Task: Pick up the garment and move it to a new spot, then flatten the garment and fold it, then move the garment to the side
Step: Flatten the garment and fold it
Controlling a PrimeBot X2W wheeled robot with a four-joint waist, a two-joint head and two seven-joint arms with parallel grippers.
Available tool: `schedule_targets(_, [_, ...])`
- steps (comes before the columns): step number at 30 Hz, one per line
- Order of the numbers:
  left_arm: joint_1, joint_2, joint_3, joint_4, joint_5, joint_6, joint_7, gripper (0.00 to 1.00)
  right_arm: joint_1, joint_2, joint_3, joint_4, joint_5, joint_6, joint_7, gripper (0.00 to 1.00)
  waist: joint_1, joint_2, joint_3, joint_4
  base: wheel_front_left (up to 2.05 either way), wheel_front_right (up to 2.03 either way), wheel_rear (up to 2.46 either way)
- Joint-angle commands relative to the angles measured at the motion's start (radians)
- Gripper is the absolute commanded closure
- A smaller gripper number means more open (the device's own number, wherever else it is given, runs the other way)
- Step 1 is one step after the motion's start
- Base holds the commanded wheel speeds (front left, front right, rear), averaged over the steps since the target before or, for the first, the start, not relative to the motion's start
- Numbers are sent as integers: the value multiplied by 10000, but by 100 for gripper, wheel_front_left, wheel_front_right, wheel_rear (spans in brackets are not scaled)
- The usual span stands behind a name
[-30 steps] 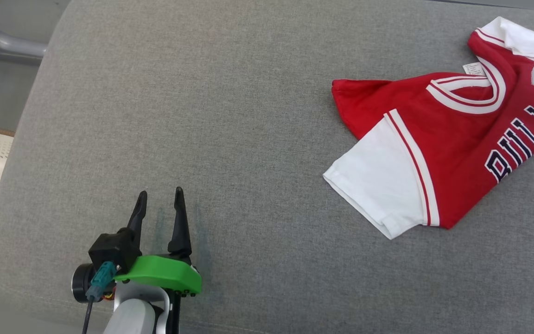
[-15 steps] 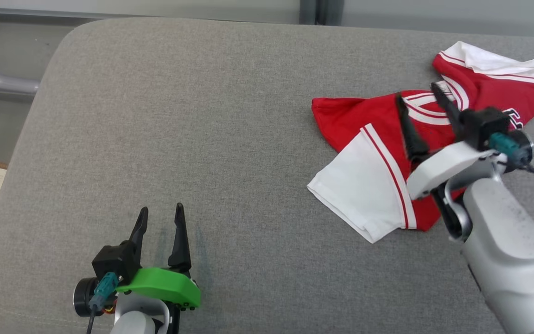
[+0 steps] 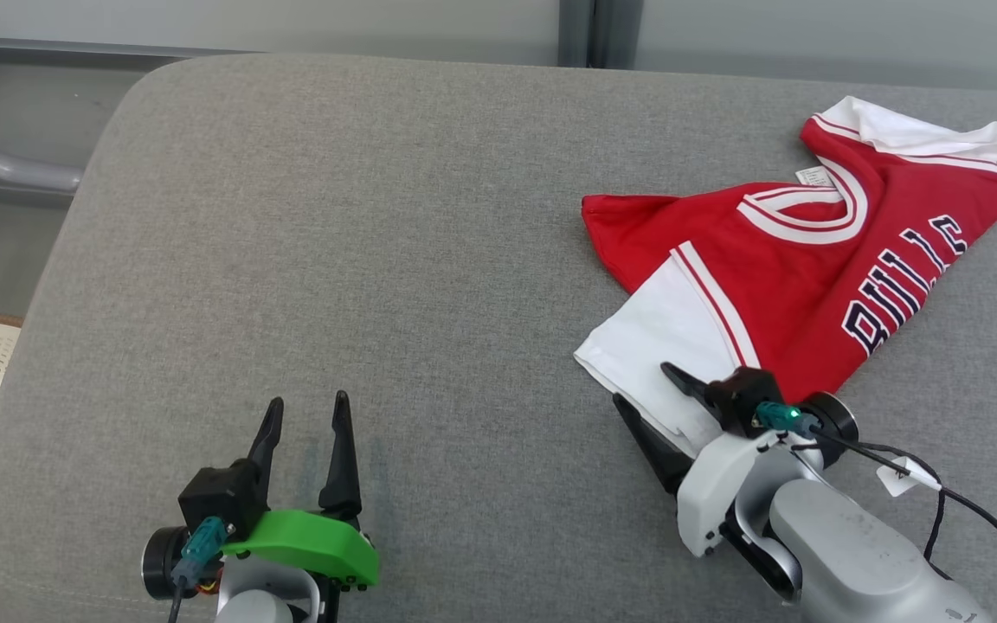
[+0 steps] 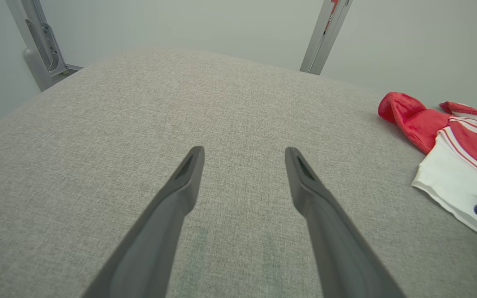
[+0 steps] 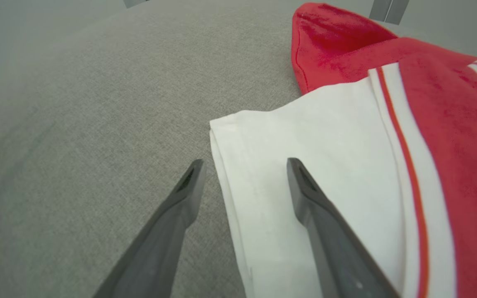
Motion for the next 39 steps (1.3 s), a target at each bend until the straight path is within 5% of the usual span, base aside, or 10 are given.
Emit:
schedule_targets(1, [111,28,4,-6,-16,-7,2,0,-23,-76,194,255,-142,-4,18,0,0,0,37,52,0,0,0])
schedule_targets(5, [89,28,1,0,-37,11,2,0,-252,37,659,1052,-318,-4,39,0,0,0,106,144,0,0,0])
schedule_targets(6, [85,28,3,-4,-46,22,2,0,-277,63,719,1238,-352,-4,32,14,0,0,115,159,0,0,0])
schedule_targets(7, [80,28,1,-6,-52,45,2,0,-310,79,808,1463,-430,-4,32,75,0,0,119,170,0,0,0])
schedule_targets(8, [79,28,-3,-9,-54,63,2,0,-334,103,811,1615,-436,-4,7,100,0,0,121,171,0,0,0])
schedule_targets(14, [199,28,149,6,8,71,2,0,-402,36,127,1727,-446,-12,-312,100,0,0,-101,-115,0,0,0])
schedule_targets(27, [197,29,101,85,40,-86,2,0,321,287,-3221,-1915,-577,-9,-349,100,0,0,-608,-908,0,0,0])
schedule_targets(39, [87,29,-362,241,-256,-76,2,0,-3945,1278,-2255,-2173,-488,-1,-352,100,0,0,-508,146,0,0,0])
